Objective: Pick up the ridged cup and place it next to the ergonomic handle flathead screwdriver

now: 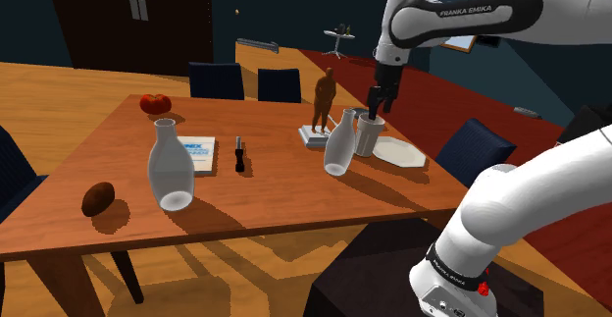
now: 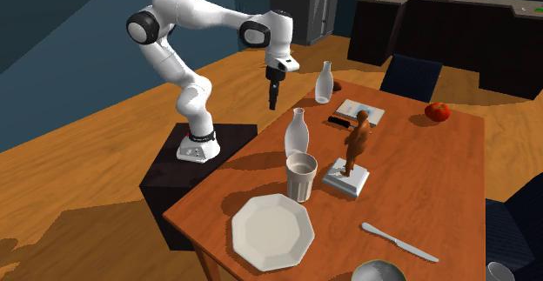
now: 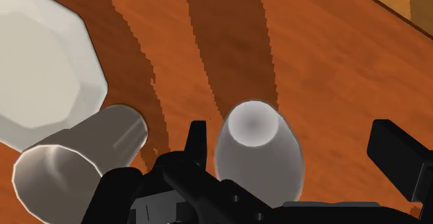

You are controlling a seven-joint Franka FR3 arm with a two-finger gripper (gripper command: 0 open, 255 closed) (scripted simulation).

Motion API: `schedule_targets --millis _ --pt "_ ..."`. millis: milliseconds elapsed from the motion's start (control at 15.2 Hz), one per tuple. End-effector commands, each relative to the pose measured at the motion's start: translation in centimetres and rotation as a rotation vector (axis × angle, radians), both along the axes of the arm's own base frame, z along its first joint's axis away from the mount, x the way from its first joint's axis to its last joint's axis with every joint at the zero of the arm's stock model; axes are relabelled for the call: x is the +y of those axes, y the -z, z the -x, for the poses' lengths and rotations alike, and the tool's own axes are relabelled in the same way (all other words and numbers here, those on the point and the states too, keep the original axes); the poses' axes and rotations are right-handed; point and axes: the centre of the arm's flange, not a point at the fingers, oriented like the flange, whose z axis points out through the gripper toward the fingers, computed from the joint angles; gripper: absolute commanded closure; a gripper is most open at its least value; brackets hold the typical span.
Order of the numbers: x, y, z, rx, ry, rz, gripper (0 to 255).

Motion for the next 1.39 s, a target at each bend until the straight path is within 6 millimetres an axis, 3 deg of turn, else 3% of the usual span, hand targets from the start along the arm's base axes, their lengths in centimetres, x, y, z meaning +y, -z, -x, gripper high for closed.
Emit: schedule_targets --millis 0,990,1320 --pt "-2.0 1.3 -1.1 -0.002 -0.005 0.003 0" --pt "-16.9 9.5 -10.7 -0.010 -0.031 0.016 0" --pt "-17.3 11.8 -10.7 -0.010 -0.032 0.016 0"
